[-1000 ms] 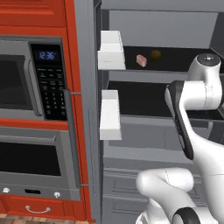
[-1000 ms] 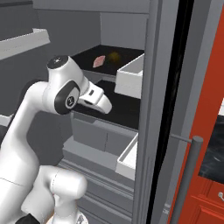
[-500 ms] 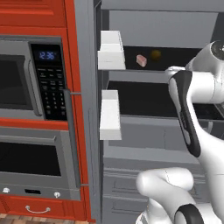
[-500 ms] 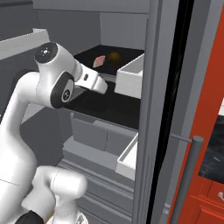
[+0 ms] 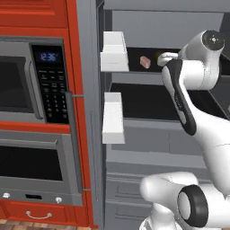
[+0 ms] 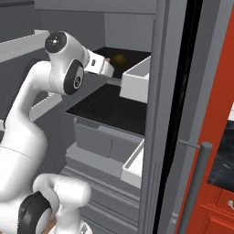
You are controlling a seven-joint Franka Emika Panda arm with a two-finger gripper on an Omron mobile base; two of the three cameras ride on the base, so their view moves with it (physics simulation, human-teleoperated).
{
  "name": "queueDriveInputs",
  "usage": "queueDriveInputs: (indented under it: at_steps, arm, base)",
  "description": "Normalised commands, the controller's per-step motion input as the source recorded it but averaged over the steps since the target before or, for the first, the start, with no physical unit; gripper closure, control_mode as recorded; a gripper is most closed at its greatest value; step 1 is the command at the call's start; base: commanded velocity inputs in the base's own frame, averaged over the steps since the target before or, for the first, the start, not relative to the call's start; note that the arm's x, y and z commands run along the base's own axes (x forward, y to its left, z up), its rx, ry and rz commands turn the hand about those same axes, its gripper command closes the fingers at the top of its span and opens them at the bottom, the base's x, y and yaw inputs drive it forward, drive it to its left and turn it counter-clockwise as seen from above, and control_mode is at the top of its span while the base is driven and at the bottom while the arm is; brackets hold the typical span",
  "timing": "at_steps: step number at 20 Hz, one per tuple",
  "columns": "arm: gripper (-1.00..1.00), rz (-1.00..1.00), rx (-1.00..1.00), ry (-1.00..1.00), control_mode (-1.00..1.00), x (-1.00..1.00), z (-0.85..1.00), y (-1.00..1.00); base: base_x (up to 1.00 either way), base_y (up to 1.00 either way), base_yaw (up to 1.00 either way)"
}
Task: Take the cheese, steak, and avocado from the fridge and place them on the plate on the dining counter to create an appetizer plate.
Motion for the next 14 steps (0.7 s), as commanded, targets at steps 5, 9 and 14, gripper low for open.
queueDriveInputs:
  at_steps: [5, 9, 14]
  arm:
    - [-1.00, 0.00, -0.04, 0.00, -1.00, 0.82, 0.05, 0.00]
    - [-1.00, 0.00, -0.04, 0.00, -1.00, 0.78, 0.04, 0.00]
    - [-1.00, 0.00, -0.02, 0.00, -1.00, 0.78, 0.00, -0.07]
  base:
    - [0.00, 0.00, 0.00]
    - [0.00, 0.00, 0.00]
    - [0.00, 0.00, 0.00]
